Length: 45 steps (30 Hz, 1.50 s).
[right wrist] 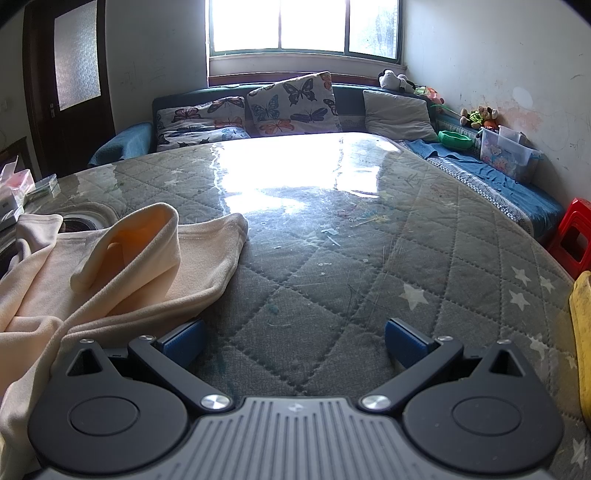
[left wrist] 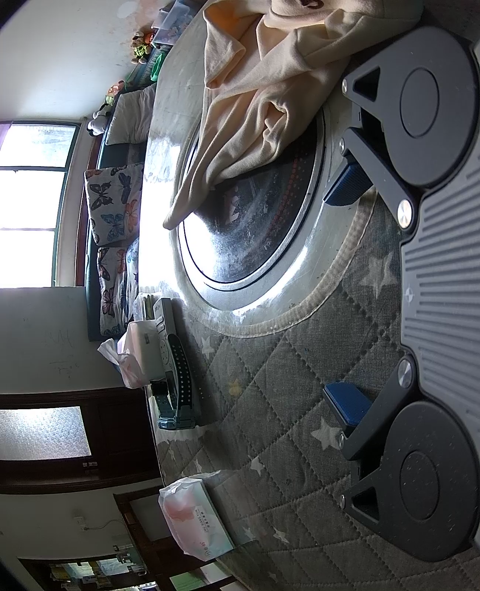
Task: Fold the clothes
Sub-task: 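Move both grippers toward the crumpled cream sweatshirt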
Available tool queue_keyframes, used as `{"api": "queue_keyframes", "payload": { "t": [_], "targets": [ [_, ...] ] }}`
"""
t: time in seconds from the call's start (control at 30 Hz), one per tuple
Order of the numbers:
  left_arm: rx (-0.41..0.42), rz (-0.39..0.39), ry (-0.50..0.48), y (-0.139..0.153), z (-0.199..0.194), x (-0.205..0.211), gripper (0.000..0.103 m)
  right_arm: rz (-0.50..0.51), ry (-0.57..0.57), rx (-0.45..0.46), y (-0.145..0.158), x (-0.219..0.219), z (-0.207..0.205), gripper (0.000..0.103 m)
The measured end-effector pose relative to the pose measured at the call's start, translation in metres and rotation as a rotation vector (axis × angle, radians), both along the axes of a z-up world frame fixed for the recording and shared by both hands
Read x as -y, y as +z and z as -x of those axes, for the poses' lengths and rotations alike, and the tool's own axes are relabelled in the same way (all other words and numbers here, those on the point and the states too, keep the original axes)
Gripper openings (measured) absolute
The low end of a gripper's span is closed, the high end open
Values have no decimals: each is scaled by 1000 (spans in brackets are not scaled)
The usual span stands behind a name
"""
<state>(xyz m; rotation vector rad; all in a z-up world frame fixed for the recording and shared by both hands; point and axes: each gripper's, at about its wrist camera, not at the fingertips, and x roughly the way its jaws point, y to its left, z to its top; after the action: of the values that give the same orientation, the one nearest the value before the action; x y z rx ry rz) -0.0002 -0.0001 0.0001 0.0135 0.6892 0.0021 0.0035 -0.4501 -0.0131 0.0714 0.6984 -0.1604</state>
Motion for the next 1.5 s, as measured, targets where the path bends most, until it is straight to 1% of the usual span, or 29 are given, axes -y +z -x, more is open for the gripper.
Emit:
{"api": "queue_keyframes", "payload": {
  "t": [0.2, 0.27, 0.33, 0.43, 0.57, 0.73, 0.9, 1.13, 1.3, 1.5],
  "targets": [
    [-10, 2, 35, 5, 8, 1, 103, 4, -18, 4, 10, -8, 17, 103],
    [-30, -12, 44, 5, 8, 8, 103, 5, -25, 6, 14, -11, 23, 103],
    [-39, -3, 48, 5, 10, 12, 103, 7, -31, 7, 17, -14, 29, 103],
    [-31, 8, 60, 8, 19, 18, 103, -1, -17, 15, 26, -23, 37, 103],
    [-16, 25, 53, 17, 30, 27, 103, -15, 5, 31, 35, -33, 56, 103],
    [-19, 10, 30, 23, 42, 41, 103, -29, 50, 18, 41, -53, 74, 103],
    [-38, 20, 22, 22, 51, 50, 103, -20, 94, 1, 42, -71, 89, 103],
    [-40, 53, 18, 23, 60, 58, 103, -34, 128, -1, 39, -80, 102, 103],
    [-37, 48, -11, 24, 65, 67, 103, -39, 147, -13, 36, -86, 108, 103],
    [-36, 50, -33, 25, 71, 76, 103, -38, 161, -6, 36, -90, 113, 103]
  ]
}}
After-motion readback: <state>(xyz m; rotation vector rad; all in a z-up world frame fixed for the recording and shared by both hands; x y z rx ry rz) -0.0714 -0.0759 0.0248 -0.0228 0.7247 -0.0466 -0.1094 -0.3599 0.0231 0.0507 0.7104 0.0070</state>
